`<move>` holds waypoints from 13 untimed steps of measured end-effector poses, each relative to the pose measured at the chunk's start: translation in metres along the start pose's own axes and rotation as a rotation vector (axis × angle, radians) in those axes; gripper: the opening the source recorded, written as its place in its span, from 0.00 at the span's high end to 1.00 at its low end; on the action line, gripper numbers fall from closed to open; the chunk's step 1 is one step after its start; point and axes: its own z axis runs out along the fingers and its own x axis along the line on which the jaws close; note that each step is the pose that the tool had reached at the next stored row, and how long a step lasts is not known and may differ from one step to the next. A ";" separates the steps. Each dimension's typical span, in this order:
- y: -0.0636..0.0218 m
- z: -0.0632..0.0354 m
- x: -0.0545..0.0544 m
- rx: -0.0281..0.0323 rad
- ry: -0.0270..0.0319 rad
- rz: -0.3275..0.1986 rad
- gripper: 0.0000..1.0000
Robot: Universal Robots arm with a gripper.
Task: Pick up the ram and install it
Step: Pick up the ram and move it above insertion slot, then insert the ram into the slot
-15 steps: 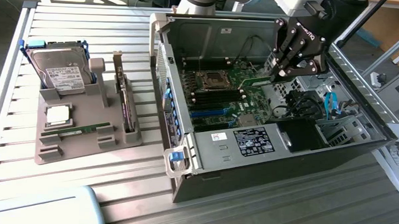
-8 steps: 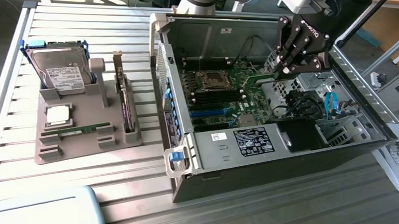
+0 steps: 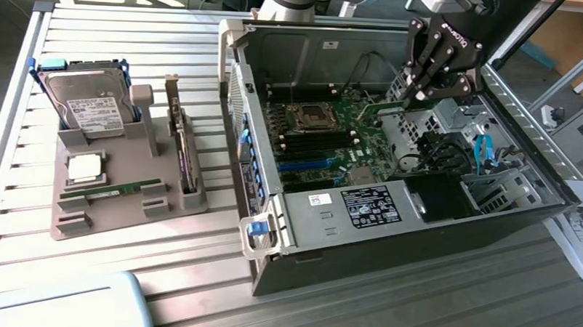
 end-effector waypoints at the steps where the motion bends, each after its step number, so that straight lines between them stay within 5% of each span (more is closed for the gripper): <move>1: -0.0004 -0.0001 0.000 0.0000 0.0001 0.000 0.87; 13: -0.0007 0.0000 0.000 0.0000 0.0001 0.000 0.87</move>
